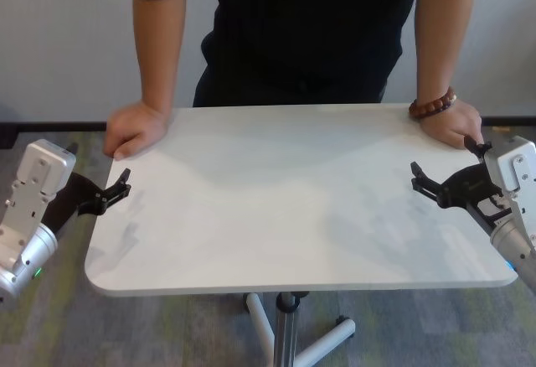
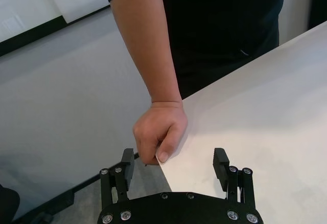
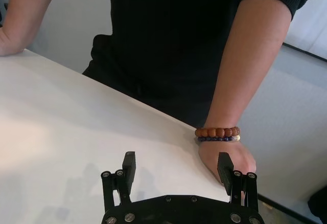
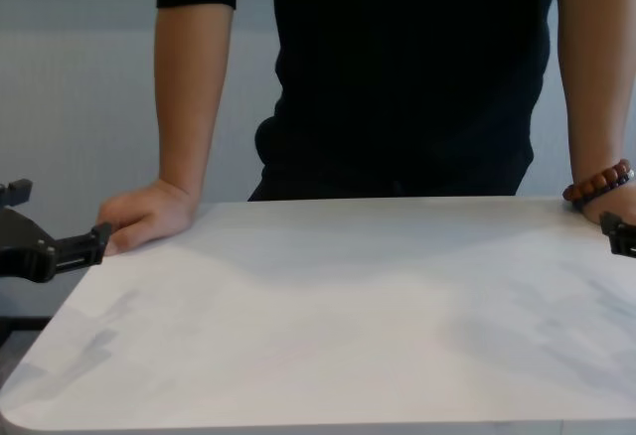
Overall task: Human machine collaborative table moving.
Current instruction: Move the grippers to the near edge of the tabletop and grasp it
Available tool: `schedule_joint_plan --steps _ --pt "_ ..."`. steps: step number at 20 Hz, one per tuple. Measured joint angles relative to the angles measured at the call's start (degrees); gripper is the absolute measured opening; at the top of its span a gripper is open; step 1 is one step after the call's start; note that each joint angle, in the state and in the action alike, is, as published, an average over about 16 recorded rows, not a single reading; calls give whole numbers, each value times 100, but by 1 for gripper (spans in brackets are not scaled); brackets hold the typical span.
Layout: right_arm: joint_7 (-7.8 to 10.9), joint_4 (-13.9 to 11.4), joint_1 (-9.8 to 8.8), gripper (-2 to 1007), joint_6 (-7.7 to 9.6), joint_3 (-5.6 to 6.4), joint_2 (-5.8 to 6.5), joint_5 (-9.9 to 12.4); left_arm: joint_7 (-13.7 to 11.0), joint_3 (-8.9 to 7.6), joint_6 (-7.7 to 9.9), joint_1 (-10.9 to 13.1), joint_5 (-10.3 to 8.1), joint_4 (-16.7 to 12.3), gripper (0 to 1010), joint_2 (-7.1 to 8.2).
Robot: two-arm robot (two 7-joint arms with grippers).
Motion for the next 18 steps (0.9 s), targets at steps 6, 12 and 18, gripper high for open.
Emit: schedule_joint_plan --steps 6,12,18 --pt "0 0 0 1005 0 0 0 0 0 0 0 0 0 0 1002 0" --pt "0 0 0 1005 0 0 0 0 0 0 0 0 0 0 1002 0" --pt "0 0 0 1005 0 0 0 0 0 0 0 0 0 0 1002 0"
